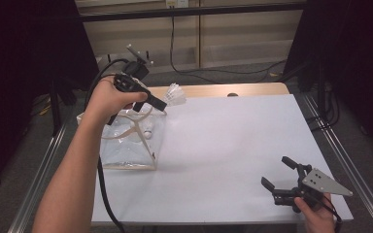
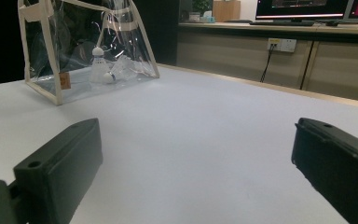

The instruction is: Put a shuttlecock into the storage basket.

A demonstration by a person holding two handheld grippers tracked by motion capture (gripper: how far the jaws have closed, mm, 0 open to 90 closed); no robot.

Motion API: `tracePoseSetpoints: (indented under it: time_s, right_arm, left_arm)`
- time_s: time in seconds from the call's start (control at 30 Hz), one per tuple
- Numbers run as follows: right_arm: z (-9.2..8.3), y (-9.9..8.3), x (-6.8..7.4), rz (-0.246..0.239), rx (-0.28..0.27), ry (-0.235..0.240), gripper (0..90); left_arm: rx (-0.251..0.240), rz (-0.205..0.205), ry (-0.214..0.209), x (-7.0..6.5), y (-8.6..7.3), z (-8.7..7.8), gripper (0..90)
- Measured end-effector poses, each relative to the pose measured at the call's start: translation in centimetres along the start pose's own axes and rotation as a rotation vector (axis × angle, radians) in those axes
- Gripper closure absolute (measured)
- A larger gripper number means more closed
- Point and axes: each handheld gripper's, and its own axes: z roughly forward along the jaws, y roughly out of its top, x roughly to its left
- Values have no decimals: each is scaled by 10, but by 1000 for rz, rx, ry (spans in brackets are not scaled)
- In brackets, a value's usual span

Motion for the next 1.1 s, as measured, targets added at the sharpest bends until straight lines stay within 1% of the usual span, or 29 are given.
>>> tracePoseSetpoints:
  time_s: [0.03, 0.07, 0.23, 0.27, 0.33, 0.53, 0.6, 0.63, 0.7, 0.8, 0.9, 1.1]
  right_arm:
    - [0, 0, 0, 0, 0, -1, 14]
    - [0, 0, -1, -2, 0, -1, 14]
    - [0, 0, -1, -2, 0, -1, 14]
    - [0, 0, 0, 0, -1, -1, 14]
    - [0, 0, -1, -3, 3, -1, 14]
    - [0, 0, 0, -1, 1, -2, 14]
    - [0, 0, 0, -2, 2, -2, 14]
    - [0, 0, 0, -2, 1, -2, 14]
    - [0, 0, 0, -2, 1, -1, 14]
    - [0, 0, 0, -3, 4, -3, 14]
    - [0, 0, 0, -1, 3, -2, 14]
    - [0, 0, 0, 1, 3, -2, 14]
  left_arm:
    - [-8, -10, 0, 0, 0, -1, 658]
    - [0, -1, 1, 1, 0, -2, 658]
    - [-8, -1, 12, 3, -2, -8, 658]
    - [-11, -12, 9, 4, -2, -9, 658]
    - [-11, -9, 13, 5, -3, -12, 658]
    - [-21, -20, 26, 9, -6, -21, 658]
    - [-26, -30, 30, 10, -7, -24, 658]
    - [-23, -25, 32, 11, -7, -25, 658]
    - [-30, -32, 36, 11, -8, -26, 658]
    - [-23, -29, 35, 13, -9, -29, 658]
    - [-21, -27, 43, 14, -10, -31, 658]
    - [-21, -42, 55, 17, -13, -35, 658]
